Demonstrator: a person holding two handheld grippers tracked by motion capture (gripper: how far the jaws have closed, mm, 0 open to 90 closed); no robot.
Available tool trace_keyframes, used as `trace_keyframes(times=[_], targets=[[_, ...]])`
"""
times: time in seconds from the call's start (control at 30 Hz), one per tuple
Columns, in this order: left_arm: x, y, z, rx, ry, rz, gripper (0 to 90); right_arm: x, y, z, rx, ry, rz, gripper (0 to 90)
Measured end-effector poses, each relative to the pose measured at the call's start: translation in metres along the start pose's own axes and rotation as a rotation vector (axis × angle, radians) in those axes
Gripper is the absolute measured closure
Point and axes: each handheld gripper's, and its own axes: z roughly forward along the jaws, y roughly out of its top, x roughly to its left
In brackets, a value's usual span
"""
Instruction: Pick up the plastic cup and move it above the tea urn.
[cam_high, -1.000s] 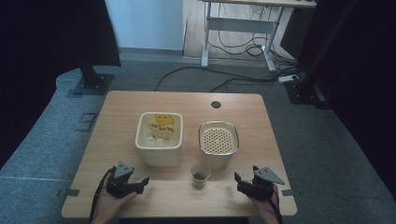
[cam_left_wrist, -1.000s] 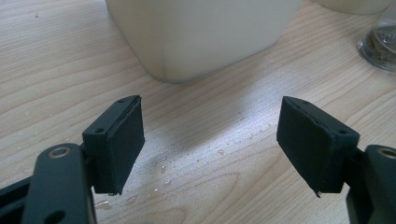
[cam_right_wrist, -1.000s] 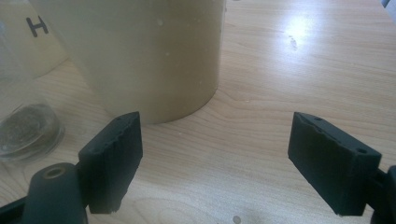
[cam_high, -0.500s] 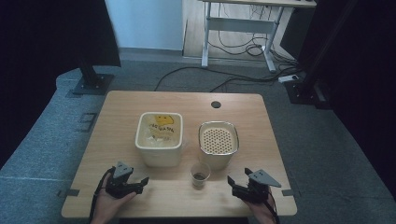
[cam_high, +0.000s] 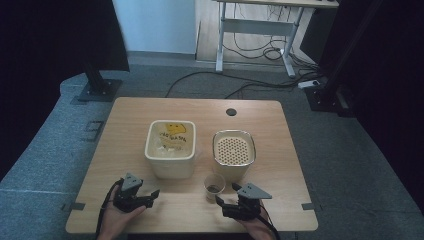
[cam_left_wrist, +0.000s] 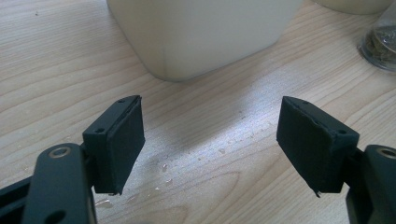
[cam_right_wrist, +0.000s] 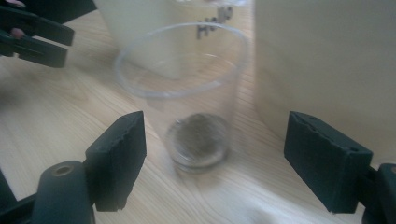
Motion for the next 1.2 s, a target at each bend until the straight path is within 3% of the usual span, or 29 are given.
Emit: trace_keyframes(times=[0.3,0.4,0.47,0.6,0.7,0.83,1.03,1.2], targets=[[0.002,-0.001,0.0,0.001,0.004,-0.005,23.4,0.01,0.005,0.034,0.038,0.022,-0.022,22.4],[0.003,-0.001,-0.001,0.0,0.006,-0.008,23.4,0.017,0.009,0.043,0.031,0.013,-0.031,29.0],[0.004,-0.002,-0.001,0.0,0.007,-0.009,23.4,0.022,0.012,0.048,0.044,-0.019,-0.041,32.7],[0.005,-0.002,-0.002,-0.001,0.008,-0.014,23.4,0.025,0.014,0.05,0.051,-0.024,-0.059,38.0],[0.005,-0.002,-0.002,-0.001,0.008,-0.014,23.4,0.025,0.017,0.047,0.039,-0.017,-0.055,39.7],[0.005,-0.002,-0.002,0.0,0.009,-0.014,23.5,0.029,0.039,0.031,-0.038,0.018,-0.033,40.8],[0.005,-0.002,-0.002,-0.001,0.007,-0.012,23.4,0.027,0.07,0.013,-0.097,0.056,0.027,40.5],[0.005,-0.002,-0.002,-0.001,0.008,-0.014,23.4,0.027,0.095,0.003,-0.135,0.045,0.05,40.3]])
